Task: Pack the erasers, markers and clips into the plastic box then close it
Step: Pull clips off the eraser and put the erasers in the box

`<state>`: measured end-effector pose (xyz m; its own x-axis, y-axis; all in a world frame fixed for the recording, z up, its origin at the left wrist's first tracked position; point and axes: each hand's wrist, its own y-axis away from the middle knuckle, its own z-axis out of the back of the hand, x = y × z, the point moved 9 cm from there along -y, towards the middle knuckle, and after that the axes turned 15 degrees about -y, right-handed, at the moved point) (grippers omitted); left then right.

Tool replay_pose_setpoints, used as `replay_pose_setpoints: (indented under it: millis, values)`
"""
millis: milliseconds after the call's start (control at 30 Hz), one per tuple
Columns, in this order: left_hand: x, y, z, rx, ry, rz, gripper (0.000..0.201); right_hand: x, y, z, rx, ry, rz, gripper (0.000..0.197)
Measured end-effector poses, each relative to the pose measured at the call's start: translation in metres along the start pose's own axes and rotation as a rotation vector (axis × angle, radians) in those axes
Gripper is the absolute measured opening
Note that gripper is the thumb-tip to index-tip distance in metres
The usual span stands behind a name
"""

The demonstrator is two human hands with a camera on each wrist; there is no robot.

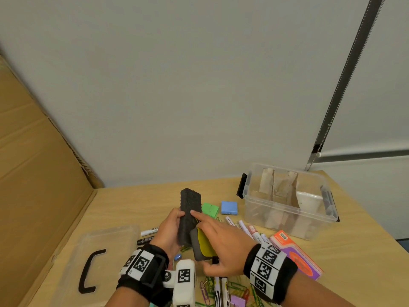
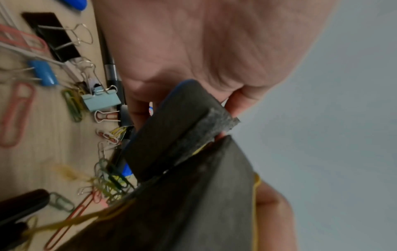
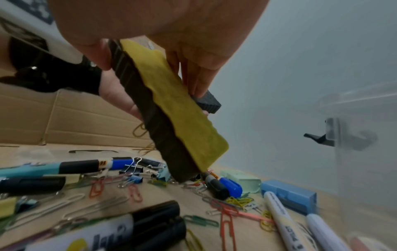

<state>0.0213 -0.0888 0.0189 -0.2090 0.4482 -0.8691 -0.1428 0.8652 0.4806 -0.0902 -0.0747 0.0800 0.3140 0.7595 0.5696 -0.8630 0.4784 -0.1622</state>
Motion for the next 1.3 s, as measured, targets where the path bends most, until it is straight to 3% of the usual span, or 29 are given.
replay_pose_setpoints:
  millis: [133,233,300,400,500,600,667,800,1033,1300]
  values:
    - [0.0,0.0,0.008,0.013,0.006,-0.02,0.051,-0.009,0.007,-0.008,0.05,0.057,-0.005,0.072]
    - [-0.002,0.003,0.018,0.009,0.013,-0.073,0.043,-0.015,0.014,-0.011,0.092,0.044,-0.006,0.057]
    - [0.0,0.006,0.027,-0.001,0.012,-0.091,0.043,-0.03,0.019,-0.01,0.083,-0.01,-0.1,0.057]
    - [0.011,0.008,0.039,-0.021,0.008,-0.08,0.045,-0.051,0.027,0.003,-0.056,-0.238,-0.269,0.058]
    - [0.025,0.008,0.048,-0.053,0.052,-0.04,0.047,-0.067,0.027,0.012,-0.193,-0.484,-0.37,0.047]
    - [0.037,0.008,0.044,-0.008,0.106,-0.001,0.046,-0.088,0.028,0.013,-0.326,-0.746,-0.523,0.024]
    - [0.041,0.01,0.037,0.028,0.127,0.018,0.041,-0.097,0.028,0.014,-0.417,-0.905,-0.593,0.02]
    - [0.044,0.013,0.025,0.05,0.035,0.011,0.038,-0.098,0.018,0.014,-0.498,-1.164,-0.62,0.014]
    - [0.035,0.016,0.003,0.119,-0.076,-0.086,0.038,-0.086,-0.005,-0.006,-0.538,-1.526,-0.597,0.032]
    - [0.017,0.023,-0.013,0.218,0.065,-0.151,0.048,-0.066,-0.037,-0.019,-0.551,-1.478,-0.497,0.024]
